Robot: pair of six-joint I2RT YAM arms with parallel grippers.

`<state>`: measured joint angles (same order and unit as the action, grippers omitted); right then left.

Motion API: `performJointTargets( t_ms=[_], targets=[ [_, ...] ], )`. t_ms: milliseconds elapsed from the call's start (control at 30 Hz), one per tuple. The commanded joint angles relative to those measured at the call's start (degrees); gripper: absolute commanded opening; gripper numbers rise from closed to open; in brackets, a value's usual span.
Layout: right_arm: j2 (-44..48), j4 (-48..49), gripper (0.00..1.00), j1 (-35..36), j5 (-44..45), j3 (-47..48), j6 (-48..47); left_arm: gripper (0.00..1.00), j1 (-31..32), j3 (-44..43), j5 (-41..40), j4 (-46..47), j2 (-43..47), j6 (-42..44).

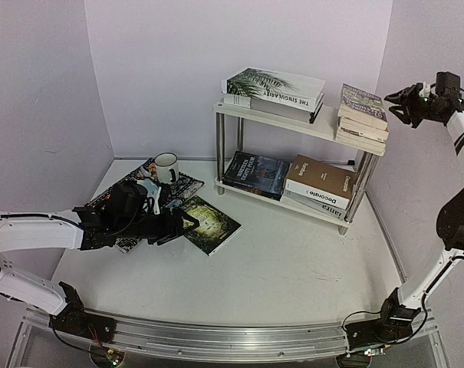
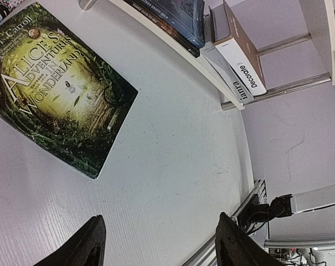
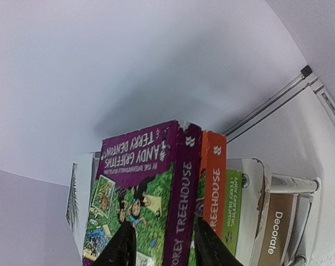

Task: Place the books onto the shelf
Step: Adjust the book at the book pile on the shelf.

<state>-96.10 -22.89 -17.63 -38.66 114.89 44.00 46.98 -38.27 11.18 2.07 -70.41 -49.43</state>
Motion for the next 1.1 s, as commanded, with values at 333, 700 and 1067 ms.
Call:
performJointTargets(
  t_ms=[333, 700, 1067],
  targets=[
    [28.2, 9.1, 0.49, 0.2, -5.7, -24.7, -4.7, 0.7, 0.2, -1.3, -6.0, 1.0, 3.4, 1.7],
    [43.0, 11.6, 0.5, 3.8, -11.2, -38.9, -0.6, 0.71, -1.1, -9.4, -13.9, -7.4, -2.8, 3.3],
    [42.0, 1.9, 0.46, 13.6, -11.3, -39.7, -8.7, 0.71, -4.0, -14.5, -13.4, -9.0, -8.5, 3.3]
  ],
)
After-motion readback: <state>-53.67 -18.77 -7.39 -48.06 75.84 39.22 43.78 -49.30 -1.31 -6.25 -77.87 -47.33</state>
